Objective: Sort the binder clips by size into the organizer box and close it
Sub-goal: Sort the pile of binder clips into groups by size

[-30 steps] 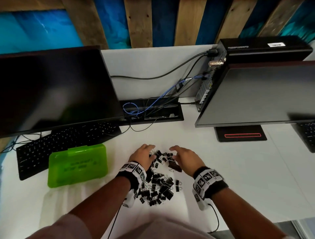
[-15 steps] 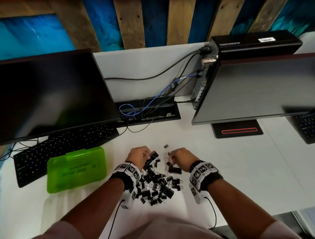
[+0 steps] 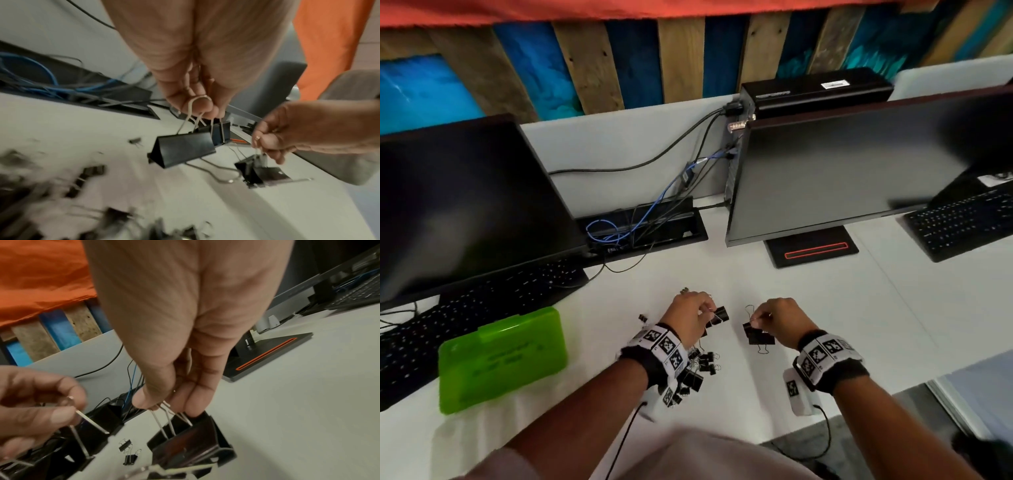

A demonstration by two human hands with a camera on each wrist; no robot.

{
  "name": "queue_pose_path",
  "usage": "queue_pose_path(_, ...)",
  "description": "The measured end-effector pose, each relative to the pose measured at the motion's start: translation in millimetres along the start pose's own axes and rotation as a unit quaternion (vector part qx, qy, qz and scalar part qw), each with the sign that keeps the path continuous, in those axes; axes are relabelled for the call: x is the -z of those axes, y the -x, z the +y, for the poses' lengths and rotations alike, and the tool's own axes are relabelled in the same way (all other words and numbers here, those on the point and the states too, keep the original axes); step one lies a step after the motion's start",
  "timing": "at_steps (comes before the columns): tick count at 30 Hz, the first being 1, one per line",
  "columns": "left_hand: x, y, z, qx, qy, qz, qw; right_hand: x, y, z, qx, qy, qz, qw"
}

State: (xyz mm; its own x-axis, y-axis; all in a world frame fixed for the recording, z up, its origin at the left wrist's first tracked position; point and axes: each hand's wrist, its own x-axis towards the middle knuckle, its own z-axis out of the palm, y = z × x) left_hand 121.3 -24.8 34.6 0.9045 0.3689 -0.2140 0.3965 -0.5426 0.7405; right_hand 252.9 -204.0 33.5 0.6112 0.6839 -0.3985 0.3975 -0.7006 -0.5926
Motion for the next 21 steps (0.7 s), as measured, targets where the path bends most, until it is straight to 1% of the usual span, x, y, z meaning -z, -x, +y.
queue_pose_path(3, -37.5, -5.7, 20.8, -0.014, 0.009, -0.039, 0.999, 3.4, 8.7, 10.3, -0.020, -0.001, 0.020, 1.000)
queue_pose_path(5, -57.1, -9.5, 27.9, -0.011, 0.013, -0.050, 0.999, 4.7, 12.4, 17.2, -0.037, -0.002, 0.026, 0.999)
queue_pose_path(8, -75.4, -15.1, 34.2, 0.003, 0.022, -0.065, 0.998, 4.7, 16.5, 28.2, -0.046, 0.030, 0.022, 0.998)
queue_pose_path(10, -81.7, -18.5, 35.7, 0.005, 0.036, -0.070, 0.997, 4.8, 18.1, 36.4, -0.044, 0.042, 0.030, 0.998)
queue_pose_path(15, -79.1, -15.3, 27.2, -0.028, 0.049, -0.074, 0.996, 2.7, 19.6, 51.4, -0.032, 0.074, 0.032, 0.996)
queue_pose_path(17, -68.8, -10.6, 18.3, -0.030, 0.046, -0.057, 0.997, 2.8, 18.9, 49.0, -0.040, 0.096, 0.068, 0.992)
queue_pose_path(18, -61.8, -7.4, 11.9, -0.031, 0.038, -0.045, 0.998, 2.8, 18.0, 44.7, -0.031, 0.110, 0.096, 0.989)
queue_pose_path(19, -54.1, -3.7, 3.7, -0.032, 0.025, -0.033, 0.999, 0.9, 16.9, 38.8, -0.005, 0.117, 0.122, 0.986)
queue_pose_path(20, -45.9, 0.6, -5.2, -0.031, 0.006, -0.023, 0.999, -1.4, 16.6, 30.7, 0.032, 0.111, 0.137, 0.984)
queue_pose_path(21, -37.8, 6.0, -15.2, -0.024, -0.019, -0.016, 0.999, -5.7, 17.0, 21.3, 0.074, 0.098, 0.132, 0.984)
